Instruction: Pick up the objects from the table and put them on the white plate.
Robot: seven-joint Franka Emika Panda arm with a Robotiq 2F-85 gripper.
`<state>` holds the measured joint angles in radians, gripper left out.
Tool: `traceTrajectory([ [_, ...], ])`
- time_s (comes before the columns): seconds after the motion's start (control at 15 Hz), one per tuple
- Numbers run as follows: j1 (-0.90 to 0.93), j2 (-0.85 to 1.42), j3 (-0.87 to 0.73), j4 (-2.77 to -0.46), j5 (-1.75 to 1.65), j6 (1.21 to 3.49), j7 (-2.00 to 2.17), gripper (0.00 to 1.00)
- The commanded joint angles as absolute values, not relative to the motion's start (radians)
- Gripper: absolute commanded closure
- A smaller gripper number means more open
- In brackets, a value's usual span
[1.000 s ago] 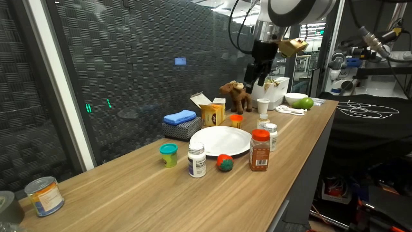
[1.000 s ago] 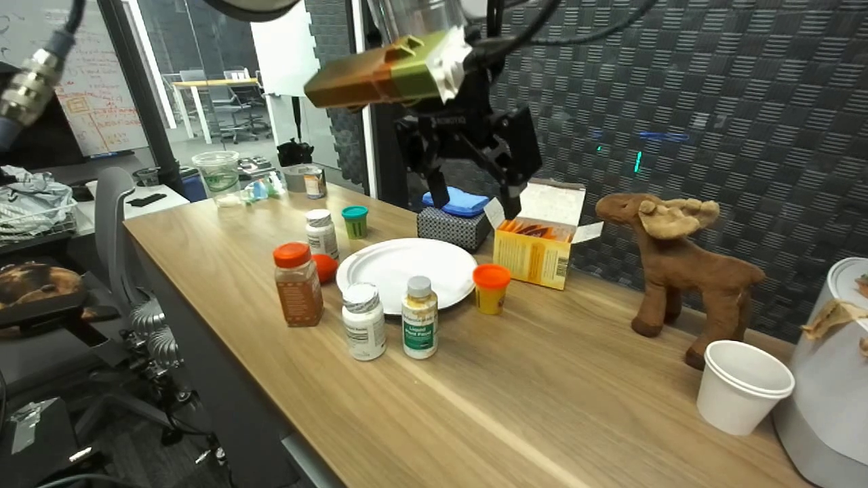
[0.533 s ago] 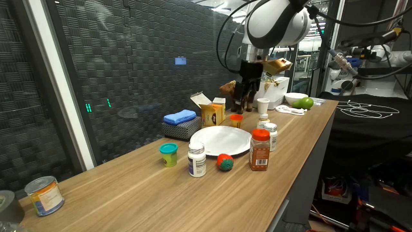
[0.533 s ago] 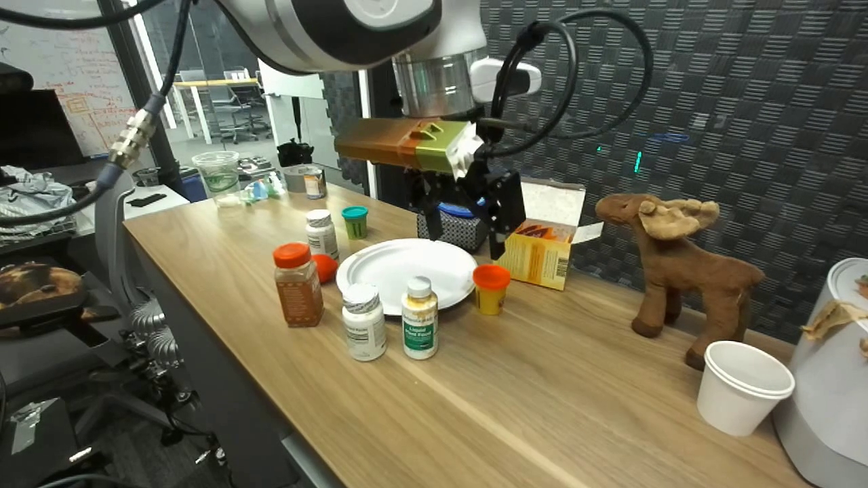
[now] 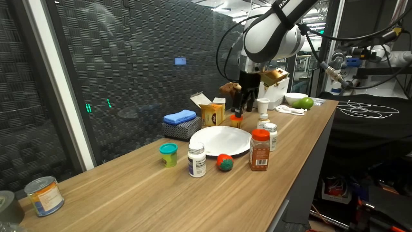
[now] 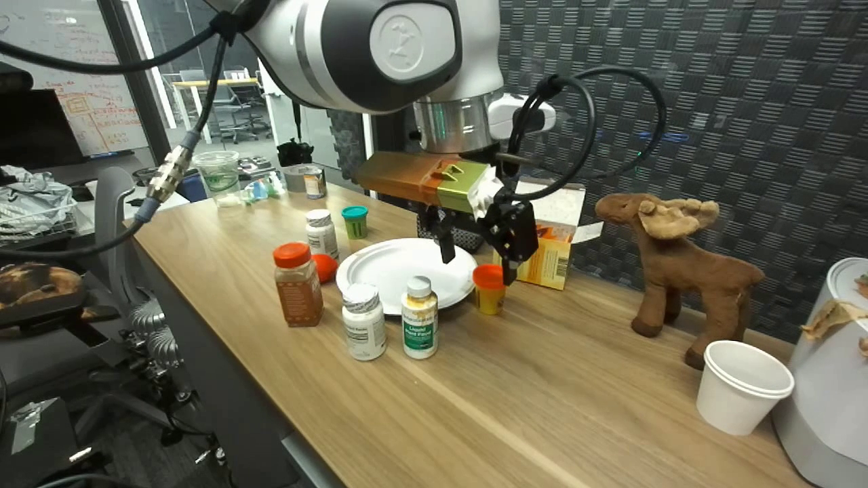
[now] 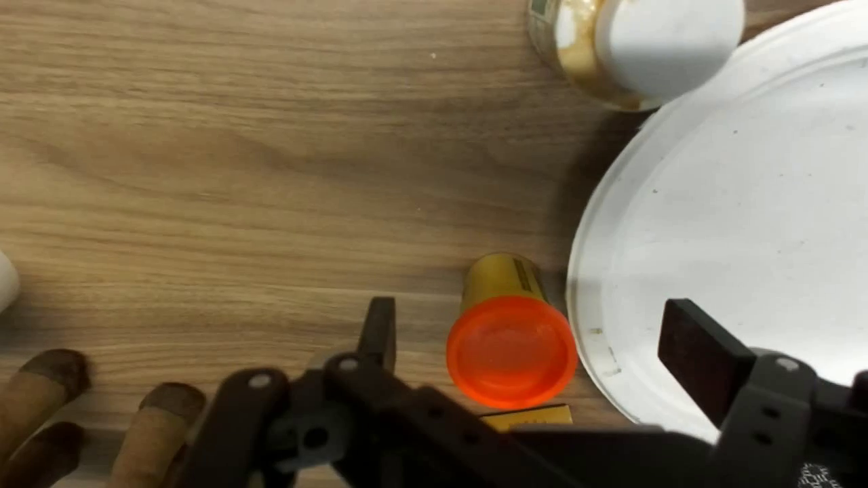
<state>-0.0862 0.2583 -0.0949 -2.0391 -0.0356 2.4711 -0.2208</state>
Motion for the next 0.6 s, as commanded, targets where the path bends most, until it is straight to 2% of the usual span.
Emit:
traceTrajectory([
  [0.0,-0.11,0.282,-0.069,-2.005,-0.014,2.476,-0.264,0.0],
  [0.53,-0.136,0.34,-0.047,-1.949,0.018,2.45,-0.315,0.0],
])
